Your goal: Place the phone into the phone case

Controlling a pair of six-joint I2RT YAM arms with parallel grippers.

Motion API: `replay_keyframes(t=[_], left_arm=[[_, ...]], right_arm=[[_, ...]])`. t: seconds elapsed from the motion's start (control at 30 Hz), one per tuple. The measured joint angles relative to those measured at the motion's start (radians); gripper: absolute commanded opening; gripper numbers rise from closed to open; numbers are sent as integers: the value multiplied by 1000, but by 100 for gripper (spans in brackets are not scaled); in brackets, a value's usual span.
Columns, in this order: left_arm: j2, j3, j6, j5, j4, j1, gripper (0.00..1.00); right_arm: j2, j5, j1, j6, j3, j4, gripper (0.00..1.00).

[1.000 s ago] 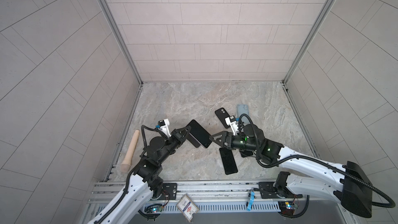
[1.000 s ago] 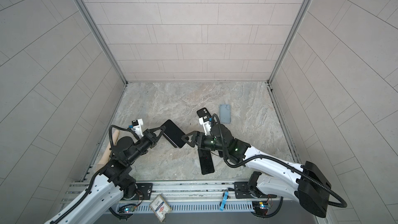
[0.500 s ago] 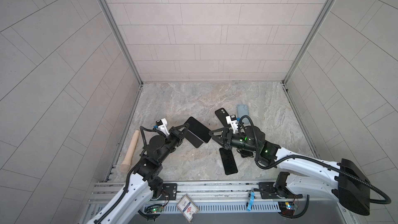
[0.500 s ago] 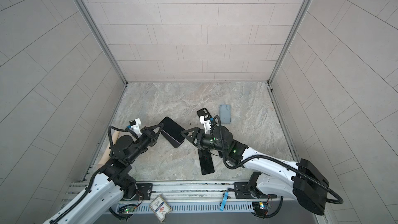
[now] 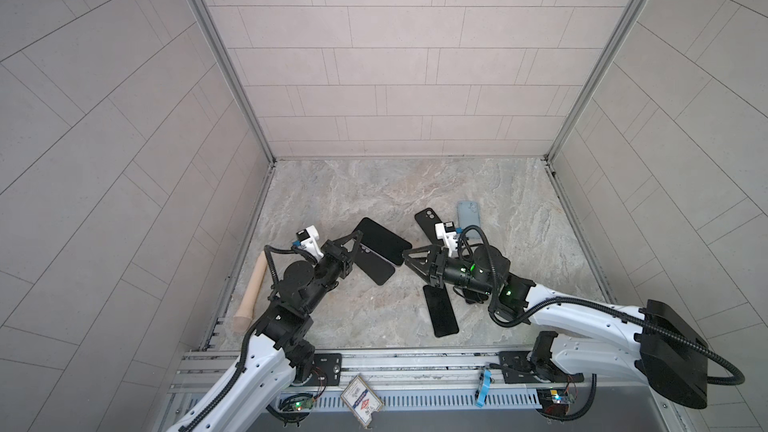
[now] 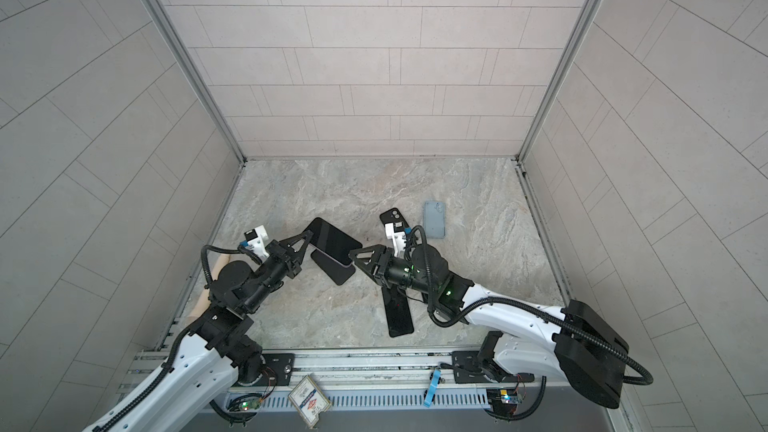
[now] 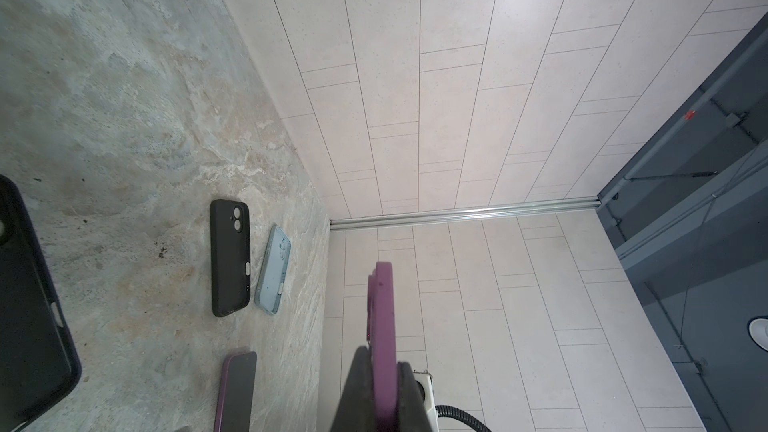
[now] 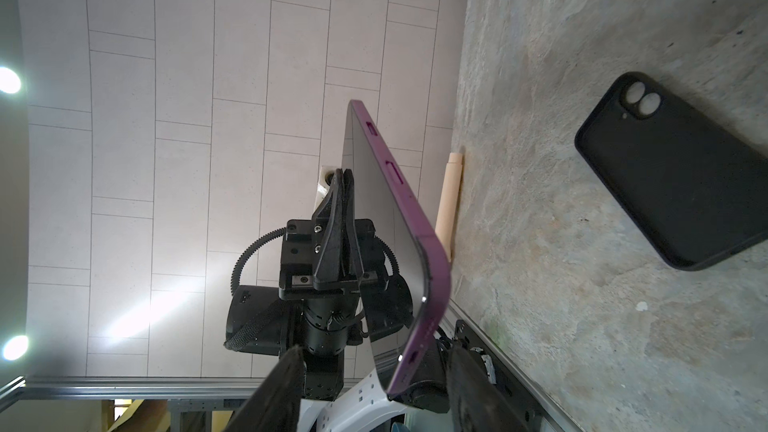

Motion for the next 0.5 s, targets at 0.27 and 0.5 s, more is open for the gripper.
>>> replay_keyframes(t=[0.27, 0.5], left_arm=[[-1, 0, -36, 6, -1, -2, 0], [-13, 0, -68, 7, 3, -5, 0]], right_arm=[[70, 2, 0, 11, 2, 90, 28], [69, 4, 0, -2, 21, 100, 25]])
